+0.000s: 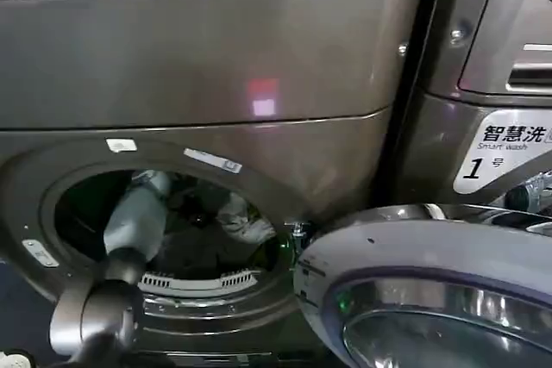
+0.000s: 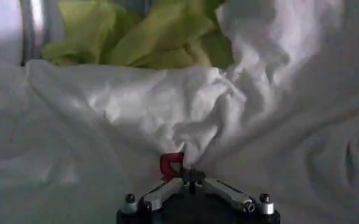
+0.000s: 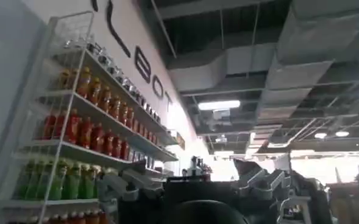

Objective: Grasp the clothes from the dryer.

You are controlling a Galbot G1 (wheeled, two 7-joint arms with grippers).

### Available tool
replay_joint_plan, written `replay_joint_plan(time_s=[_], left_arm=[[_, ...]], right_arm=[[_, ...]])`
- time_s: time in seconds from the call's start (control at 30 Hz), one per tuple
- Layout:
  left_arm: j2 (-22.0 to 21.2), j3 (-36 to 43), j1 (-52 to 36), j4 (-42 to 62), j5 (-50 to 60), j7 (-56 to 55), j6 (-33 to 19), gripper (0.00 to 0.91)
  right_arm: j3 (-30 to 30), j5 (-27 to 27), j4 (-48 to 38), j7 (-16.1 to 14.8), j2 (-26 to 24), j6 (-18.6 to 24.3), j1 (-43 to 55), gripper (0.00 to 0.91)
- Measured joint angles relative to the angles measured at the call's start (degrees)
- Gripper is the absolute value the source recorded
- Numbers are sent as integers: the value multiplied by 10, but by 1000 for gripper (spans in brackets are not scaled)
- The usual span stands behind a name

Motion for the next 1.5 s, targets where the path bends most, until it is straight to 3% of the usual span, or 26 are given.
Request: replay_joint_plan(time_s=[0.47,0.83,1.5], left_arm=[[-46,4,46,-167,-232,-308,109,0],[-73,2,56,-236,-412,-498,144,0],[-89,0,59,-290,-532,-613,178,0]], right_arm=[[-10,0,9,2,4,8,4,907],[-11,0,10,4,5,14,6,907],[2,4,18,9,8,2,6,907]])
